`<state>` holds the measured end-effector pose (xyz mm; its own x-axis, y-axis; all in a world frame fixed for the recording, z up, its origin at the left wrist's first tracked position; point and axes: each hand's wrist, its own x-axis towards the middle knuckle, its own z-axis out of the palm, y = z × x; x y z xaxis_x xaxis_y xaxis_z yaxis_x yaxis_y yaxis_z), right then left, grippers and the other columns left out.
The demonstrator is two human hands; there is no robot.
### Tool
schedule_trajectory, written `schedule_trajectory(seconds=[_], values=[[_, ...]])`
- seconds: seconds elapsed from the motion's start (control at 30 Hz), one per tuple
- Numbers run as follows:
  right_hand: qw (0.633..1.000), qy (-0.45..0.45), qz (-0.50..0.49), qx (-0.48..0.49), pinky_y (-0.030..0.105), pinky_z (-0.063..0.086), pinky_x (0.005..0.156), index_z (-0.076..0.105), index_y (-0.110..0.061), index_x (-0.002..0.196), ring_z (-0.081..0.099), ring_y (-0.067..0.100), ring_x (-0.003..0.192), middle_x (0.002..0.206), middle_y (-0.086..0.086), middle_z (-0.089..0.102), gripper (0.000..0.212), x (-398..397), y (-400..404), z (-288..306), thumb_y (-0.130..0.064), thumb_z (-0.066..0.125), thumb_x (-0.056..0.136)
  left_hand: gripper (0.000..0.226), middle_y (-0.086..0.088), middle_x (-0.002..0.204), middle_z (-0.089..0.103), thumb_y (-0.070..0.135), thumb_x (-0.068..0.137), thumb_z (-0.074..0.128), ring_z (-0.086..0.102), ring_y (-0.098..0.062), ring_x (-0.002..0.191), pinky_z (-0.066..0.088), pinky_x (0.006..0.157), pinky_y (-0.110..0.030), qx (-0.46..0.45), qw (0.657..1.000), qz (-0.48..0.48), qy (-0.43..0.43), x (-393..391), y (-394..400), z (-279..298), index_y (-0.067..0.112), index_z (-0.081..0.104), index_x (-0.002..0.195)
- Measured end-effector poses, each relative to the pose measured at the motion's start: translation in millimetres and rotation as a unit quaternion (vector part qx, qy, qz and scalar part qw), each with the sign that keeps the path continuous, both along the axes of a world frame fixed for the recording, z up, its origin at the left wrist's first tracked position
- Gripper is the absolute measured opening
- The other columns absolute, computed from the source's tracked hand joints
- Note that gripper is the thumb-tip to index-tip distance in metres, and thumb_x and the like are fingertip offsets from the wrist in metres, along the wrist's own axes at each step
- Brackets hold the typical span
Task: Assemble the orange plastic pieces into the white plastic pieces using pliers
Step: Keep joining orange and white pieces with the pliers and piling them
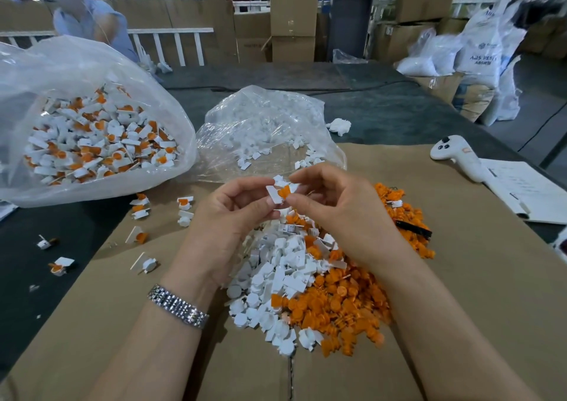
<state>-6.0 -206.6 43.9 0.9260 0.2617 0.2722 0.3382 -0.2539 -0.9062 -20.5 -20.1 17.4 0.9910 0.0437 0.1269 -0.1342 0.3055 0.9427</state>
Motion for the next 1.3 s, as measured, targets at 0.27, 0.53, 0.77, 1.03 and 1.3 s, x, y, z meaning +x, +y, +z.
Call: schedule_trajectory(seconds=[0.27,0.53,0.77,1.03,1.3], values=[[0.994,-0.095,-0.01,-0.055,0.022,0.057,0.079,0.074,-0.02,0.109,0.068,0.008,0.085,0.089,-0.007,0.071,0.02,-0.1,2.9,-3.7,-0.018,0.075,0.089,0.028,-0.02,0.106,0.078,0.008,0.069,0.08,0.076,-0.028,0.098,0.061,0.082,-0.027,-0.032,0.999,-0.026,0.018,-0.8,-0.3,1.5,0.007,0.082,0.097],[0.981,-0.158,-0.031,-0.112,0.024,0.056,0.078,0.074,-0.018,0.106,0.066,0.005,0.082,0.088,-0.009,0.071,0.019,0.5,3.5,-4.8,-0.019,0.077,0.088,0.029,-0.023,0.109,0.076,0.006,0.071,0.081,0.075,-0.033,0.103,0.06,0.086,-0.03,-0.026,0.999,-0.01,0.024,-0.8,-2.0,0.6,0.002,0.08,0.1],[0.966,-0.206,-0.04,-0.152,0.027,0.055,0.078,0.072,-0.014,0.105,0.064,0.006,0.081,0.089,-0.008,0.069,0.016,-0.3,5.2,-5.1,-0.018,0.076,0.089,0.009,-0.016,0.09,0.077,0.007,0.071,0.081,0.077,-0.024,0.087,0.061,0.083,-0.027,-0.053,0.997,-0.016,0.058,-0.9,-4.4,3.8,0.003,0.079,0.08],[0.969,-0.194,-0.043,-0.148,0.031,0.056,0.079,0.075,-0.013,0.107,0.066,0.007,0.082,0.091,-0.004,0.073,0.02,-0.6,5.0,-5.8,-0.02,0.076,0.089,0.016,-0.012,0.084,0.076,0.013,0.067,0.084,0.074,-0.02,0.074,0.057,0.063,-0.021,-0.001,0.998,0.013,0.066,-2.1,-3.7,5.0,0.008,0.08,0.082],[0.957,-0.214,-0.053,-0.186,0.039,0.056,0.078,0.074,-0.012,0.108,0.067,0.014,0.085,0.094,-0.001,0.073,0.02,0.9,3.9,-7.1,-0.021,0.074,0.09,0.018,-0.019,0.086,0.077,0.01,0.07,0.083,0.076,-0.027,0.075,0.061,0.067,-0.024,0.009,0.998,0.016,0.059,-2.3,-8.4,3.8,0.003,0.079,0.086]])
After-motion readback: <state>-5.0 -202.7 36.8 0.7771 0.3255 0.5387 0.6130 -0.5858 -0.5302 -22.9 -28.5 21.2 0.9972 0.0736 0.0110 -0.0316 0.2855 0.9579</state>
